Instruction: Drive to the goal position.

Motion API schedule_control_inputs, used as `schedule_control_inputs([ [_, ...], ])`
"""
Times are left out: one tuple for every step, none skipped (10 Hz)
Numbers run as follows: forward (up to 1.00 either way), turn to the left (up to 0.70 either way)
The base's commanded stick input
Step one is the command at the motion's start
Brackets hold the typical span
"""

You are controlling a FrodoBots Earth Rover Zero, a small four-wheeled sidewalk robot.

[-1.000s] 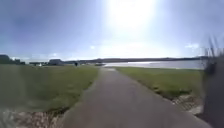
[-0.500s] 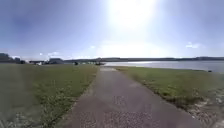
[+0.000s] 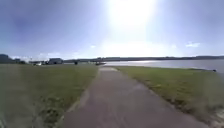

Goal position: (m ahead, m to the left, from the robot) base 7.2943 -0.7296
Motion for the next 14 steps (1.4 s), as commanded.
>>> schedule_control_inputs([
  [0.70,0.05],
  [0.70,0.05],
  [0.70,0.05],
  [0.70,0.05],
  [0.70,0.05],
  [0.70,0.05],
  [0.70,0.05],
  [0.70,0.05],
  [0.70,0.05],
  [0.70,0.05],
  [0.70,0.05],
  [0.70,0.05],
  [0.70,0.05],
  [0.70,0.05],
])
